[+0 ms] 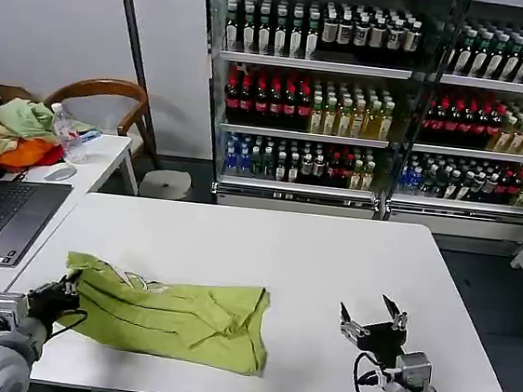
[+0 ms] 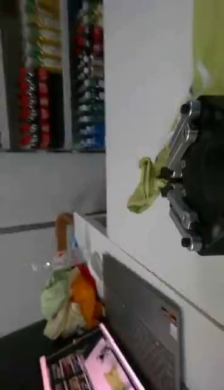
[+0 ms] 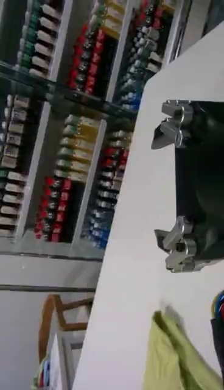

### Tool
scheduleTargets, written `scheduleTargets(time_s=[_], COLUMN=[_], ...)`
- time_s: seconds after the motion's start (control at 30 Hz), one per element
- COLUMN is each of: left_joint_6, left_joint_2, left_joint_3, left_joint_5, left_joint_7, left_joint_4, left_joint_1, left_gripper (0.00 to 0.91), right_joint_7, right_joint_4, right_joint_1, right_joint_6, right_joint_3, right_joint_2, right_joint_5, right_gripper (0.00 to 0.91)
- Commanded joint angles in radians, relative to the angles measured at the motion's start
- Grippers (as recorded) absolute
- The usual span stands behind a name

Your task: Fold and organize the clothes.

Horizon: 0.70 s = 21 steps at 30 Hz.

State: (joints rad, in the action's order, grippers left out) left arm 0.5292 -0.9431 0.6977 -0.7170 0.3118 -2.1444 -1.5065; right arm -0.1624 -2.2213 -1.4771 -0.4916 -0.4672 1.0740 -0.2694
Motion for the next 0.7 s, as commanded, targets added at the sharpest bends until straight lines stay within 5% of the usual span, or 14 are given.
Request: scheduleTargets(time_s=[0.03, 0.3, 0.7], left_joint_6=[-0.072, -0.161, -0.157], left_joint_2=[-0.082, -0.109, -0.182], left_joint_3=[-0.354, -0.494, -0.608], left_joint_5=[0.110, 0.168, 0.197], left_joint_7=[-0.044, -0.112, -0.126], left_joint_4=[-0.119, -0.018, 0.066], left_joint_1=[0.028, 0.132, 0.223], left_gripper=[0.050, 0.050, 0.050], right_joint_7=[-0.001, -0.002, -0.003], right_joint_4=[0.004, 0.005, 0.005], right_joint_1=[-0.018, -0.027, -0.029], right_joint_6=[-0.004, -0.009, -0.012], right_joint_3=[-0.019, -0.028, -0.029], right_joint_2=[0.001, 0.006, 0.010], right_joint_5=[0.006, 0.016, 0.019], right_gripper=[0.907, 0.907, 0.907])
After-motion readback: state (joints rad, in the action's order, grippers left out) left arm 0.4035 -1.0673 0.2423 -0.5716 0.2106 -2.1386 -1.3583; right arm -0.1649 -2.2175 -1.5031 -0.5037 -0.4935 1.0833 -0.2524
